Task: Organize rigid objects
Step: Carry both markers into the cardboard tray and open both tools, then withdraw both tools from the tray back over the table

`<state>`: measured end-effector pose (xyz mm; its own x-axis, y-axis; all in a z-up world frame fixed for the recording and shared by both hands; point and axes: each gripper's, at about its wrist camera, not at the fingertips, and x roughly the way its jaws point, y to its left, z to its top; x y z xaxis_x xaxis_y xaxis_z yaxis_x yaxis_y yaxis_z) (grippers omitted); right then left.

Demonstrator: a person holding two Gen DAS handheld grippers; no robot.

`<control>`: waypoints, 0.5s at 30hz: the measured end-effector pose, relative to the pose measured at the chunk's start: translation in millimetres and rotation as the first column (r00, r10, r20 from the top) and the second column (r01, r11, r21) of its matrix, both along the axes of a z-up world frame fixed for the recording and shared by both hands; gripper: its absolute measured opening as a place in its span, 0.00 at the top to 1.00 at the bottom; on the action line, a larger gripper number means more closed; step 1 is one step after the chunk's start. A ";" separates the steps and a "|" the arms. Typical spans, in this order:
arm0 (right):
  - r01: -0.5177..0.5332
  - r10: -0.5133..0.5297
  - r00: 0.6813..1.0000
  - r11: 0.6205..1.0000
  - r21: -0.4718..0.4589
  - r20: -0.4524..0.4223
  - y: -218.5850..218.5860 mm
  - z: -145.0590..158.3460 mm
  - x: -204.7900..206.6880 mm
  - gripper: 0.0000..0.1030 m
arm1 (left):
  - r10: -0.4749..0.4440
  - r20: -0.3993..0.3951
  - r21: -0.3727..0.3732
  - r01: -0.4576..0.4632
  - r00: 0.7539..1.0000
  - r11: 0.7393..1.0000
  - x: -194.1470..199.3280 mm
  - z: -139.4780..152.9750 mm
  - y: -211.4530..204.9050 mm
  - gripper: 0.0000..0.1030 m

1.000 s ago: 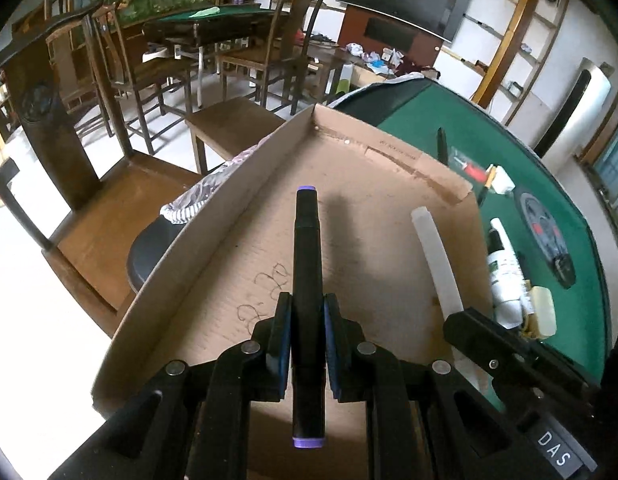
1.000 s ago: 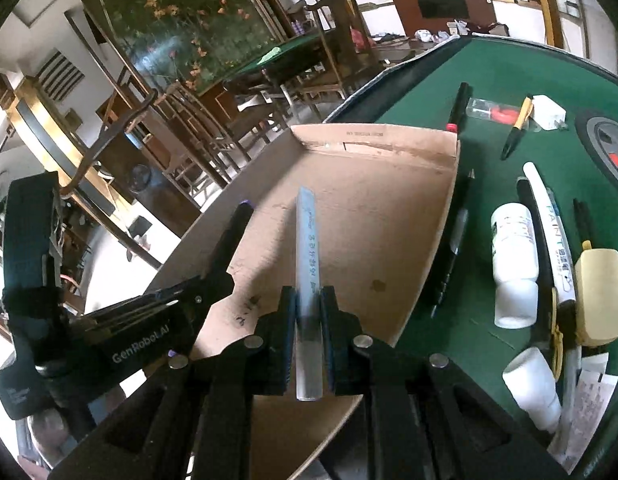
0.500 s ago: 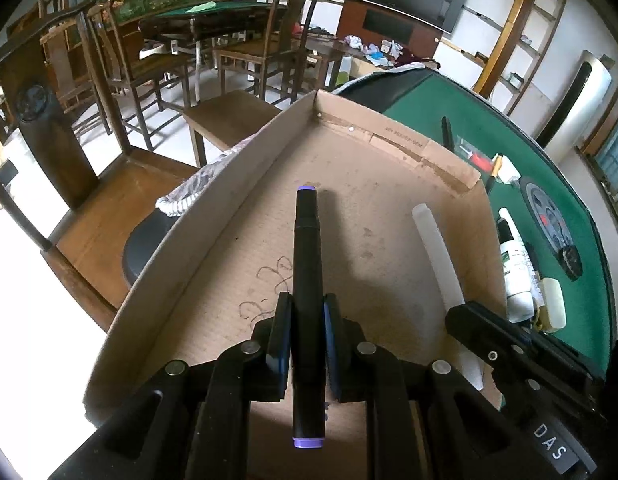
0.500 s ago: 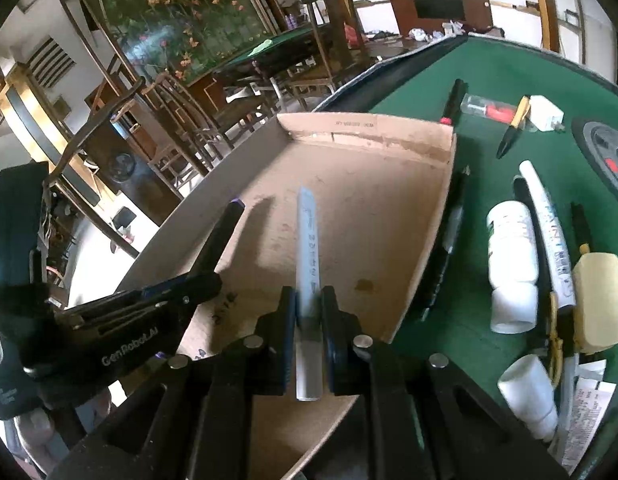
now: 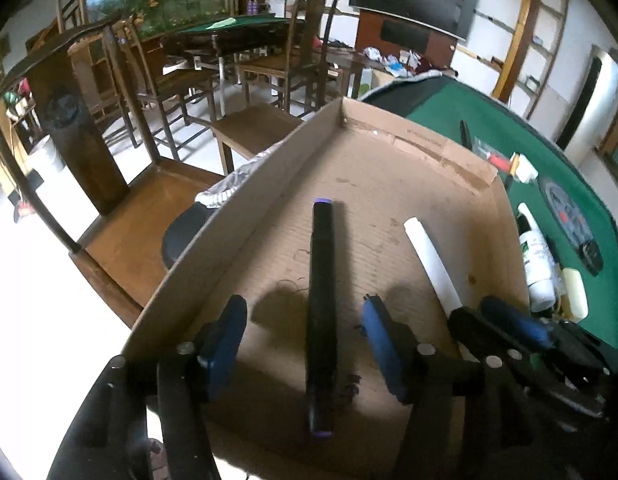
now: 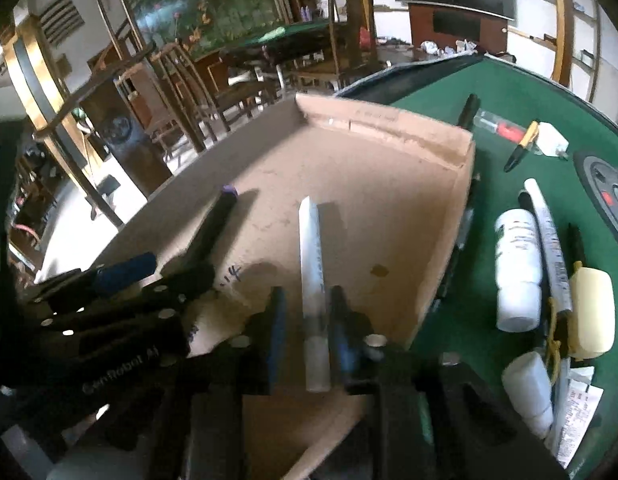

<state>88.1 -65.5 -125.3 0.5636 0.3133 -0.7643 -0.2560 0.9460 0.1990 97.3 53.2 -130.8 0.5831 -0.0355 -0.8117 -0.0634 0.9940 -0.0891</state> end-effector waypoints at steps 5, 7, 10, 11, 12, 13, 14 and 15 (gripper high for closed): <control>-0.020 0.014 0.999 0.989 0.144 0.042 -25.4 18.8 -19.1 0.49 | 0.052 0.046 -0.034 -0.050 0.998 0.998 -18.6 16.8 6.2 0.30; -0.019 0.008 0.998 0.984 0.175 0.068 -37.4 28.0 -30.7 0.42 | 0.076 0.084 -0.045 -0.072 0.994 0.996 -32.1 26.9 3.4 0.28; -0.010 -0.010 0.995 0.978 0.206 0.098 -57.6 39.1 -49.3 0.37 | 0.091 0.131 -0.044 -0.086 0.987 0.995 -50.3 38.8 -5.1 0.24; -0.005 -0.017 0.995 0.976 0.216 0.102 -64.4 41.2 -53.5 0.36 | 0.091 0.145 -0.044 -0.086 0.985 0.995 -56.7 42.8 -9.3 0.24; 0.000 -0.025 0.994 0.974 0.228 0.104 -72.0 42.7 -58.9 0.35 | 0.086 0.158 -0.047 -0.079 0.984 0.996 -61.7 45.9 -13.0 0.23; 0.009 -0.036 0.994 0.971 0.239 0.105 -83.2 44.0 -63.4 0.35 | 0.076 0.167 -0.048 -0.069 0.983 0.996 -65.3 48.6 -19.0 0.22; 0.019 -0.047 0.993 0.969 0.246 0.107 -91.2 44.4 -67.5 0.34 | 0.056 0.172 -0.046 -0.049 0.984 0.998 -69.5 51.0 -27.2 0.21; 0.036 -0.066 0.992 0.966 0.257 0.107 -102.2 44.1 -72.3 0.33 | 0.028 0.173 -0.045 -0.021 0.984 0.999 -72.8 52.6 -36.7 0.21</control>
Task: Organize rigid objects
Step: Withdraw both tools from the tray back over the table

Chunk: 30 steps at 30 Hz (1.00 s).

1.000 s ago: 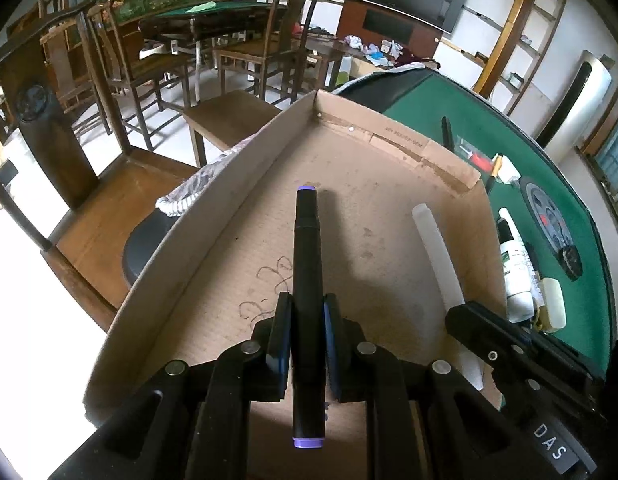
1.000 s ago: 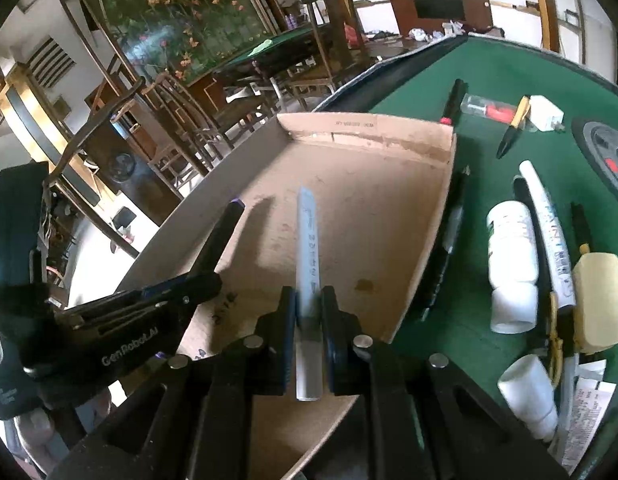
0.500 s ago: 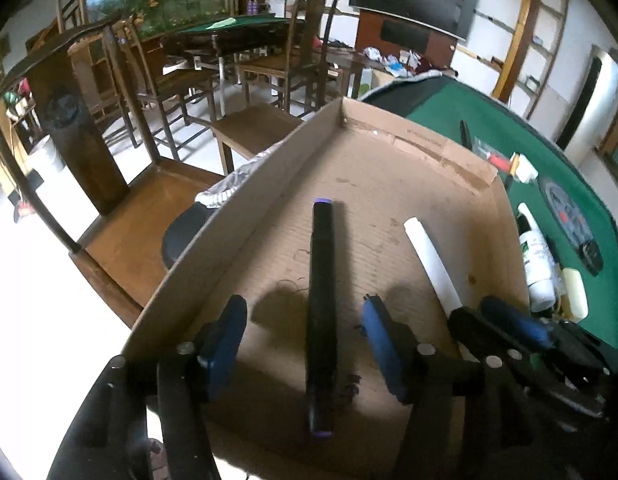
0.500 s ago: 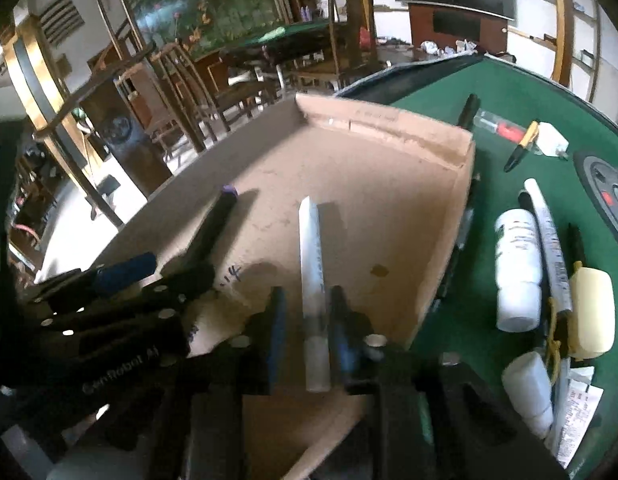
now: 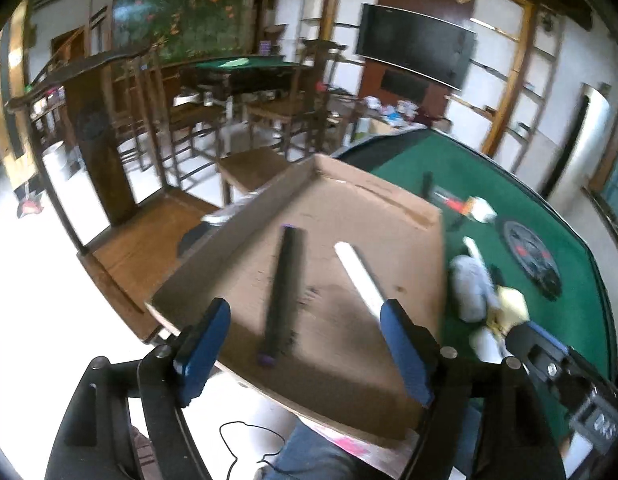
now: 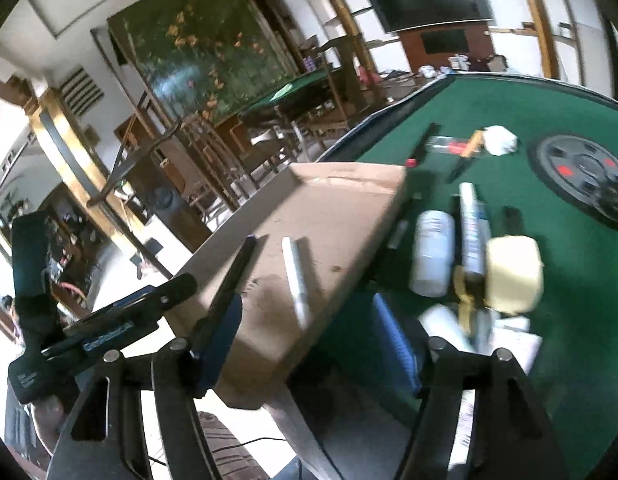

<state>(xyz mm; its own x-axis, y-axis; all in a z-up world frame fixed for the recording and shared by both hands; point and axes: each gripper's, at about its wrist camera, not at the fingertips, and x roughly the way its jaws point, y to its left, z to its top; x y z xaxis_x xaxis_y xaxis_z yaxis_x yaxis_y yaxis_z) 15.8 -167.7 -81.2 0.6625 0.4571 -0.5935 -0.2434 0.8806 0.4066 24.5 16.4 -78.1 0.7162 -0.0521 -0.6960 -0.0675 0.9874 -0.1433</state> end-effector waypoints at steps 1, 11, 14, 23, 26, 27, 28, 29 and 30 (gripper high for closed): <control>0.014 -0.014 1.000 1.000 0.009 -0.003 -7.0 -0.7 -2.6 0.33 | -0.018 0.001 0.001 0.018 1.000 1.000 -1.6 1.5 -6.2 0.21; 0.133 -0.127 0.989 0.987 0.090 -0.070 -76.0 -16.0 -11.8 0.32 | -0.224 -0.011 0.067 0.224 0.975 0.972 -14.0 -0.2 -87.7 0.17; 0.159 -0.151 0.985 0.983 0.096 -0.084 -86.8 -19.8 -12.9 0.32 | -0.239 -0.016 0.066 0.240 0.971 0.969 -16.3 -2.3 -97.2 0.17; 0.201 -0.191 0.974 0.977 0.075 -0.120 -104.0 -31.4 -12.2 0.32 | -0.270 -0.040 0.071 0.272 0.962 0.960 -20.0 -9.7 -110.6 0.17; 0.208 -0.198 0.972 0.975 0.074 -0.125 -108.9 -33.2 -12.6 0.32 | -0.277 -0.049 0.068 0.280 0.960 0.958 -18.8 -11.7 -114.0 0.17; 0.210 -0.201 0.972 0.975 0.071 -0.122 -110.8 -33.2 -13.2 0.32 | -0.279 -0.050 0.068 0.282 0.959 0.957 -19.3 -12.4 -114.6 0.17; 0.214 -0.205 0.972 0.974 0.070 -0.117 -113.4 -32.8 -14.8 0.32 | -0.282 -0.052 0.070 0.286 0.958 0.956 -19.1 -13.1 -116.5 0.17; 0.217 -0.208 0.972 0.974 0.072 -0.114 -116.3 -33.1 -16.4 0.32 | -0.289 -0.055 0.073 0.292 0.956 0.954 -19.5 -13.9 -118.0 0.17; 0.219 -0.210 0.971 0.973 0.076 -0.114 -119.6 -34.0 -18.0 0.32 | -0.292 -0.058 0.073 0.296 0.955 0.952 -18.5 -14.8 -119.0 0.17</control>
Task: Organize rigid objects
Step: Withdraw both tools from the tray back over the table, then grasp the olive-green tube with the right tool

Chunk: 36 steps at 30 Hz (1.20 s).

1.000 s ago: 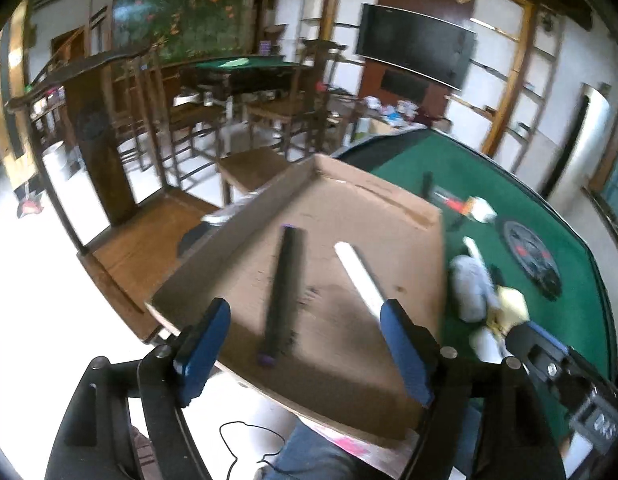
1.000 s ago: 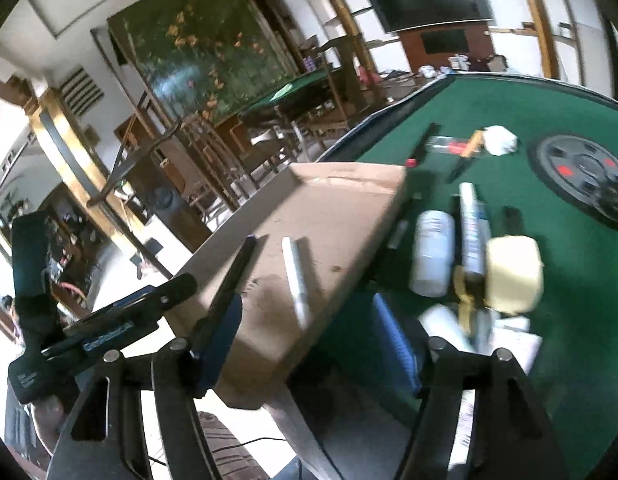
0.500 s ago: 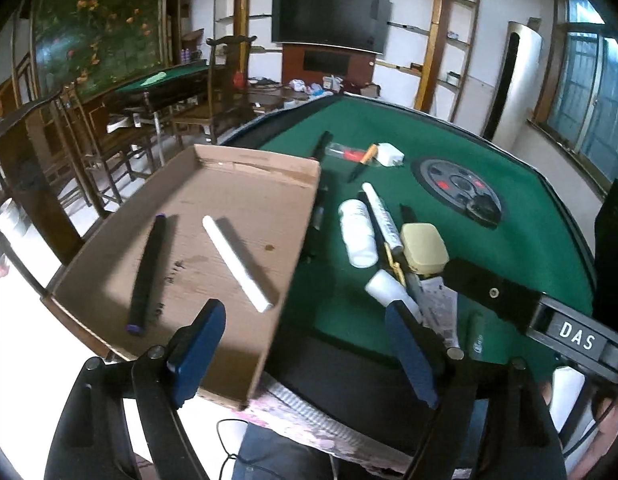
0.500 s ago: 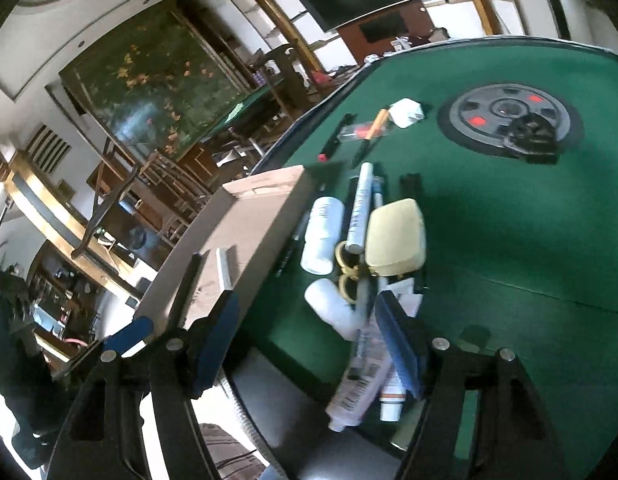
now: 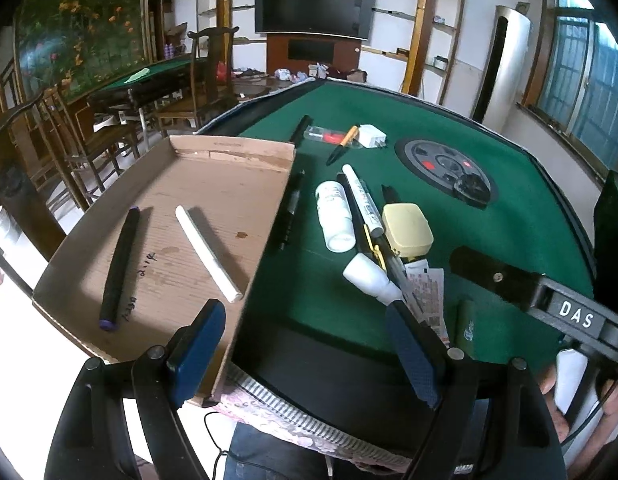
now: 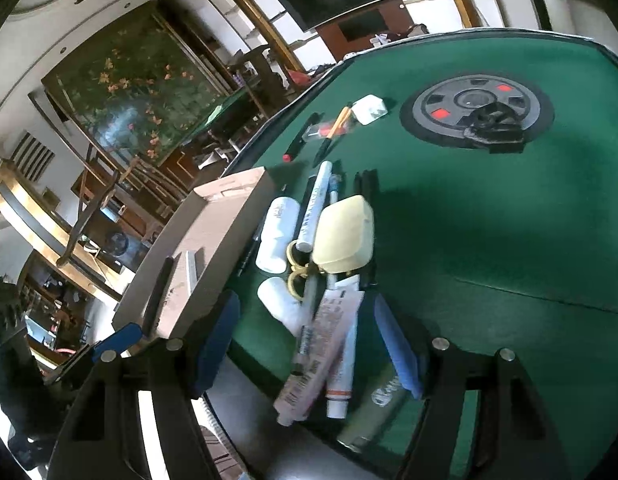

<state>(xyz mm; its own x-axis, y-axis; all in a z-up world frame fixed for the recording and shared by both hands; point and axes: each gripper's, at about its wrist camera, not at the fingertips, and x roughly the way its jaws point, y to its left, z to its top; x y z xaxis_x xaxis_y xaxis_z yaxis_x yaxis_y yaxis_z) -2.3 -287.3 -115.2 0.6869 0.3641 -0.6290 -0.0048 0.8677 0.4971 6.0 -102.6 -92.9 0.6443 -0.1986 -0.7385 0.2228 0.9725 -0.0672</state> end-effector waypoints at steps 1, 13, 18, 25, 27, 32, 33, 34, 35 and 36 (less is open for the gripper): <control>0.003 -0.003 1.000 1.000 0.003 -0.003 -3.0 -0.6 -1.9 0.32 | -0.001 -0.004 -0.003 0.001 1.000 1.000 -0.3 -0.8 -0.4 0.17; 0.061 -0.059 0.995 0.998 0.011 -0.085 -41.1 -19.8 -27.3 0.36 | -0.110 -0.044 -0.042 0.108 0.993 0.993 -5.8 -8.9 -19.7 0.17; 0.021 -0.033 0.984 0.997 -0.068 -0.177 -13.8 -32.3 -34.9 0.45 | -0.103 -0.051 -0.040 0.101 0.993 0.994 -3.4 -10.6 -21.1 0.17; 0.006 -0.066 0.985 0.936 -0.351 -0.159 39.9 -27.7 -36.4 0.57 | -0.100 -0.067 -0.041 0.097 0.993 0.994 2.9 -14.1 -20.0 0.17; 0.020 -0.090 0.984 0.914 -0.405 -0.154 43.2 -28.1 -39.3 0.67 | -0.098 -0.068 -0.040 0.096 0.993 0.995 2.9 -14.2 -20.1 0.17; 0.023 -0.107 0.982 0.887 -0.461 -0.157 33.9 -29.6 -45.4 0.80 | -0.109 -0.071 -0.036 0.106 0.992 0.994 2.9 -16.5 -23.5 0.17; 0.031 -0.117 0.981 0.881 -0.472 -0.154 31.5 -29.7 -46.1 0.85 | -0.111 -0.073 -0.038 0.108 0.991 0.993 2.7 -16.9 -24.0 0.17; 0.035 -0.121 0.981 0.883 -0.469 -0.154 28.3 -29.6 -46.3 0.86 | -0.116 -0.077 -0.038 0.113 0.990 0.993 2.4 -18.5 -25.9 0.17; 0.035 -0.120 0.980 0.888 -0.459 -0.157 24.4 -30.0 -45.4 0.86 | -0.121 -0.080 -0.036 0.119 0.989 0.992 2.2 -19.3 -26.7 0.17; 0.038 -0.122 0.980 0.888 -0.459 -0.155 22.7 -29.3 -46.9 0.86 | -0.127 -0.083 -0.032 0.125 0.988 0.992 1.6 -20.1 -28.3 0.17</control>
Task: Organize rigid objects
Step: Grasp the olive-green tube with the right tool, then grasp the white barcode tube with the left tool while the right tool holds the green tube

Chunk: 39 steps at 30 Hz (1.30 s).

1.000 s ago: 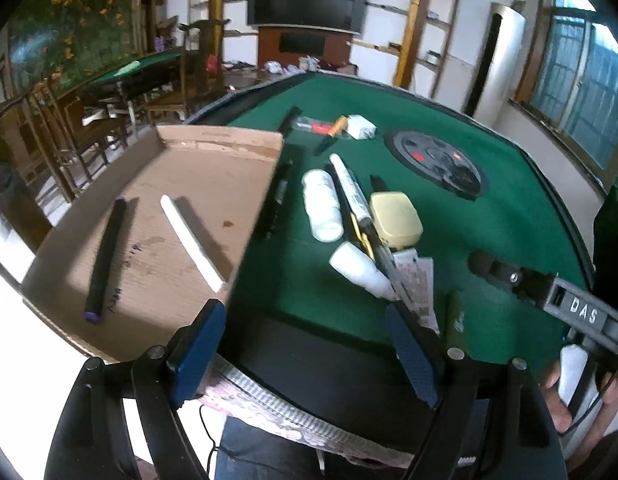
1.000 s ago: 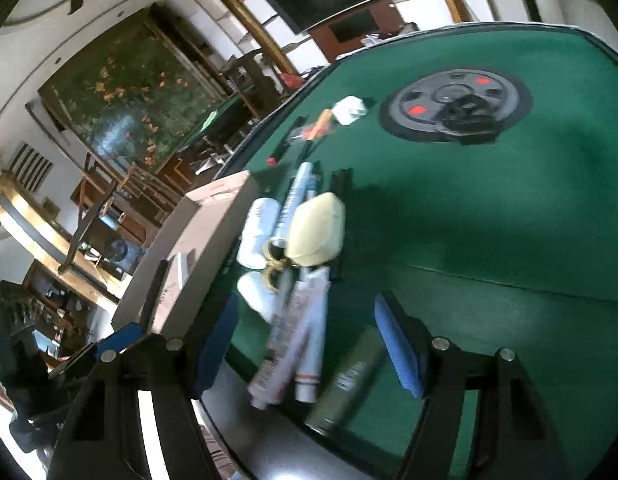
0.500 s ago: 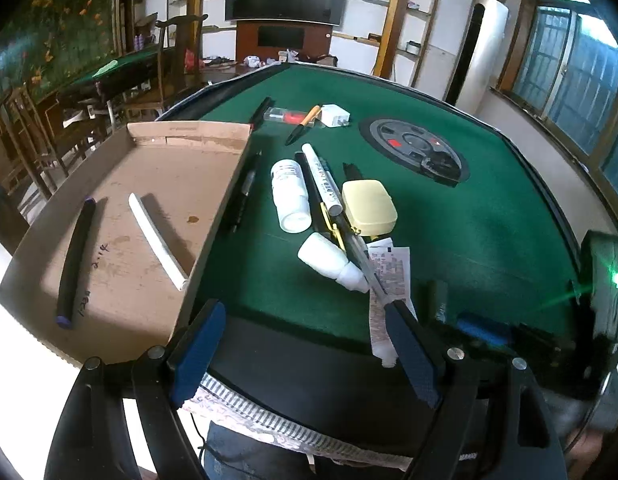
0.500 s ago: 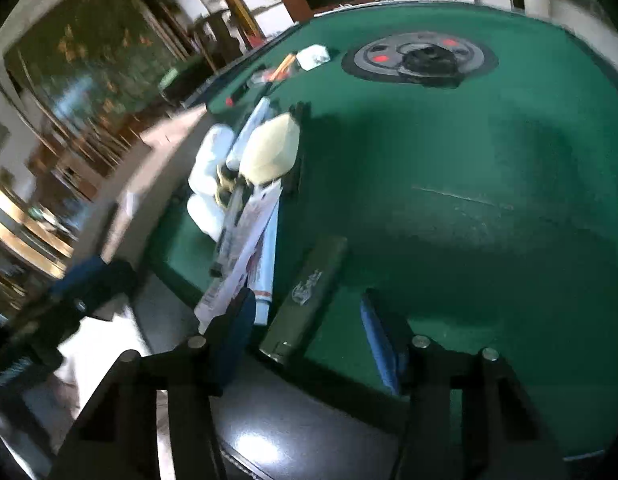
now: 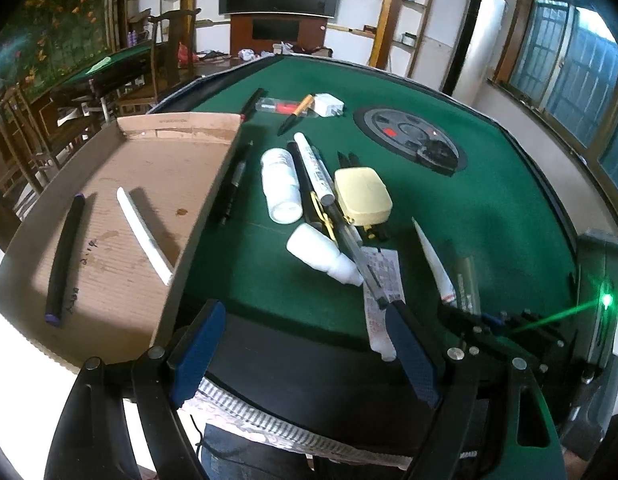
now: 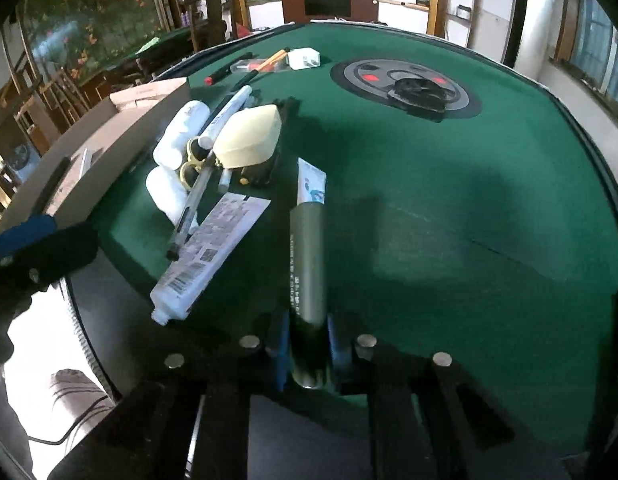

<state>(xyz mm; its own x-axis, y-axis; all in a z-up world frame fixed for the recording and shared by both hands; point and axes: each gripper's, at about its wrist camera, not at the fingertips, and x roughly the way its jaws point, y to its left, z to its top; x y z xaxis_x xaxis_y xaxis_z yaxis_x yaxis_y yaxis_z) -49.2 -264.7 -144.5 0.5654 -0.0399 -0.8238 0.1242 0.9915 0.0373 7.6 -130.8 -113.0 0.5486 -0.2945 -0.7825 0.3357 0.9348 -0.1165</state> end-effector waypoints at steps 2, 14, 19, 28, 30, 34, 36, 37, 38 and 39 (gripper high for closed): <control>-0.002 0.002 1.000 1.000 -0.007 0.002 0.8 -1.0 2.8 0.86 | -0.010 0.001 0.007 0.010 1.000 1.000 -1.5 -1.1 -2.6 0.17; -0.074 0.063 0.996 0.978 0.193 0.065 -19.6 6.7 -2.1 0.52 | -0.010 -0.010 0.009 0.010 1.000 1.000 -7.8 -5.8 3.5 0.17; -0.057 0.039 0.996 0.969 0.239 0.077 -35.5 7.3 -5.9 0.52 | 0.005 -0.024 0.007 -0.005 1.000 1.000 -4.4 -9.4 9.7 0.17; -0.061 0.057 0.998 0.989 0.133 0.031 -17.2 0.9 0.8 0.55 | -0.011 -0.042 0.010 0.012 0.999 1.000 -0.2 -13.0 5.4 0.17; -0.059 0.058 0.998 0.997 0.040 0.020 -9.1 0.0 -0.3 0.66 | -0.024 -0.044 0.011 0.025 0.999 1.000 -0.7 -12.6 1.4 0.17; -0.062 0.062 0.998 0.998 0.002 -0.001 -12.2 -0.3 -0.6 0.81 | -0.068 -0.061 0.002 0.068 0.996 0.998 0.4 -13.3 -9.0 0.17; -0.061 0.061 0.998 0.998 0.003 -0.008 -16.9 -0.2 0.4 0.81 | -0.099 -0.083 -0.006 0.099 0.992 0.995 3.1 -16.0 -17.8 0.17; -0.057 0.057 0.998 0.998 -0.002 -0.009 -17.8 0.0 0.7 0.81 | -0.116 -0.095 -0.005 0.116 0.989 0.993 4.6 -17.5 -23.4 0.17; -0.052 0.052 0.999 0.999 -0.009 -0.010 -19.0 -0.3 0.8 0.81 | -0.134 -0.101 -0.003 0.134 0.986 0.991 6.2 -18.1 -31.1 0.17; -0.050 0.050 0.999 0.999 -0.012 -0.009 -20.3 -0.4 0.8 0.81 | -0.149 -0.104 0.004 0.150 0.983 0.989 7.2 -19.5 -37.0 0.17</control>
<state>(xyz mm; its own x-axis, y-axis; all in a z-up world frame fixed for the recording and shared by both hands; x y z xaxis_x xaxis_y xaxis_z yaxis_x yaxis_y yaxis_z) -48.3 -284.9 -144.9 0.5597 -0.0216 -0.8284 0.0744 0.9969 0.0242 14.9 -167.9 -132.5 0.4152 -0.3577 -0.8364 0.4585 0.8764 -0.1472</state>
